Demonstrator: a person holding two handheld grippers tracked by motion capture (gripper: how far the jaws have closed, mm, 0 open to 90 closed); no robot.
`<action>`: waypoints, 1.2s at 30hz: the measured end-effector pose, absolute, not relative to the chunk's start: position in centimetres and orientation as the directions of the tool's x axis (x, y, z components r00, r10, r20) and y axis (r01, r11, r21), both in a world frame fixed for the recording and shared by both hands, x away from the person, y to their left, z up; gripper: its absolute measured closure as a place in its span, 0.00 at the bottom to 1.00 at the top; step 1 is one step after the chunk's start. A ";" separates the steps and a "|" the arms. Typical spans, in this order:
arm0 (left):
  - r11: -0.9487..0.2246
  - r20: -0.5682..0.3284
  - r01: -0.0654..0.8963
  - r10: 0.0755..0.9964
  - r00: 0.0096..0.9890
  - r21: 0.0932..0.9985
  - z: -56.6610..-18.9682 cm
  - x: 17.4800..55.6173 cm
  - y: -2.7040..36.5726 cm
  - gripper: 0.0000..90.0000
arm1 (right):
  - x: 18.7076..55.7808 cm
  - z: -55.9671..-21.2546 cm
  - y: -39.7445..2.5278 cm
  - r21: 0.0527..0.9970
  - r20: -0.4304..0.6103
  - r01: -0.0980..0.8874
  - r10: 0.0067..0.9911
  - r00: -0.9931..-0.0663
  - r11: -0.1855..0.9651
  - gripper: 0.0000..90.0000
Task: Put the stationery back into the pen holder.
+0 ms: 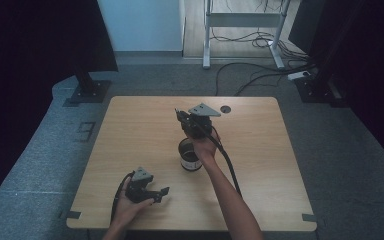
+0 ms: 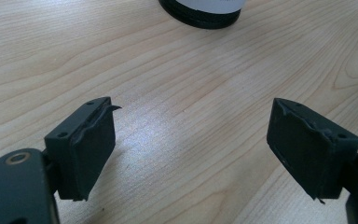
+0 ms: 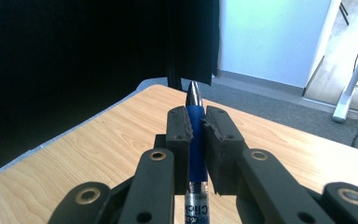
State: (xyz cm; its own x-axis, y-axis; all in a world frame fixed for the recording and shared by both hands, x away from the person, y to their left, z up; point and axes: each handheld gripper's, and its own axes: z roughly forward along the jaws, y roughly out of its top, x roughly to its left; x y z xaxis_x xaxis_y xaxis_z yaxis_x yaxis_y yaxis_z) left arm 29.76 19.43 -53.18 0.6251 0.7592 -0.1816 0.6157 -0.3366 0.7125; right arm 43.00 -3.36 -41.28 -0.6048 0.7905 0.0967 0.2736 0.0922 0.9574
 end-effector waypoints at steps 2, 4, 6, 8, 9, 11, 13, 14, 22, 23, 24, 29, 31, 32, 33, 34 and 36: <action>-0.336 -0.182 0.617 0.759 0.625 0.712 -53.2 29.8 19.4 0.17 | 43.1 -41.7 -3.3 0.956 0.095 0.277 0.791 -0.604 0.096 0.87; -0.335 -0.183 0.617 0.760 0.623 0.712 -53.2 29.8 19.4 0.17 | 43.1 -42.3 -3.4 0.955 0.094 0.281 0.792 -0.603 0.100 0.87; -0.337 -0.181 0.617 0.760 0.624 0.711 -53.3 29.8 19.5 0.17 | 43.1 -42.5 -3.4 0.955 0.094 0.281 0.793 -0.602 0.100 0.87; -0.337 -0.183 0.618 0.760 0.624 0.710 -53.3 29.8 19.4 0.17 | 43.1 -42.8 -3.5 0.955 0.094 0.280 0.795 -0.600 0.099 0.87; -0.338 -0.181 0.618 0.760 0.624 0.710 -53.3 29.8 19.4 0.17 | 43.1 -43.0 -3.5 0.955 0.096 0.281 0.795 -0.598 0.097 0.87; -0.338 -0.182 0.618 0.760 0.624 0.710 -53.3 29.8 19.4 0.17 | 43.2 -43.3 -3.6 0.953 0.094 0.285 0.797 -0.596 0.101 0.87; -0.339 -0.182 0.619 0.760 0.624 0.709 -53.3 29.8 19.4 0.17 | 43.1 -43.7 -3.8 0.952 0.093 0.288 0.796 -0.598 0.105 0.87; -0.339 -0.182 0.619 0.760 0.624 0.709 -53.3 29.8 19.4 0.17 | 43.1 -43.7 -3.8 0.952 0.093 0.288 0.796 -0.598 0.105 0.87; -0.346 -0.182 0.622 0.758 0.627 0.702 -53.5 29.9 19.3 0.17 | 42.8 -45.0 -4.3 0.946 0.101 0.307 0.802 -0.589 0.107 0.86; -0.347 -0.182 0.622 0.758 0.627 0.702 -53.6 29.9 19.3 0.17 | 42.8 -45.1 -4.4 0.945 0.103 0.310 0.802 -0.588 0.106 0.86; -0.342 -0.186 0.624 0.758 0.625 0.703 -53.6 29.9 19.2 0.17 | 42.7 -45.4 -4.4 0.943 0.100 0.314 0.801 -0.590 0.113 0.86; -0.343 -0.185 0.625 0.759 0.624 0.701 -53.6 29.9 19.3 0.17 | 42.2 -46.0 -4.5 0.941 0.093 0.313 0.798 -0.596 0.125 0.86; -0.343 -0.186 0.625 0.758 0.625 0.702 -53.6 29.9 19.3 0.17 | 41.8 -46.3 -4.6 0.941 0.083 0.312 0.798 -0.596 0.135 0.86; -0.345 -0.184 0.623 0.757 0.627 0.702 -53.6 29.9 19.3 0.17 | 41.7 -46.5 -4.6 0.940 0.080 0.311 0.799 -0.596 0.138 0.86; -0.346 -0.184 0.623 0.757 0.627 0.701 -53.6 29.9 19.3 0.18 | 41.5 -46.7 -4.6 0.940 0.077 0.310 0.800 -0.595 0.140 0.86; -0.347 -0.183 0.623 0.757 0.628 0.701 -53.6 29.9 19.3 0.18 | 41.3 -46.8 -4.7 0.940 0.072 0.309 0.800 -0.595 0.145 0.86; -0.349 -0.182 0.623 0.756 0.628 0.699 -53.6 29.9 19.2 0.17 | 40.9 -47.1 -4.8 0.940 0.060 0.303 0.801 -0.595 0.155 0.86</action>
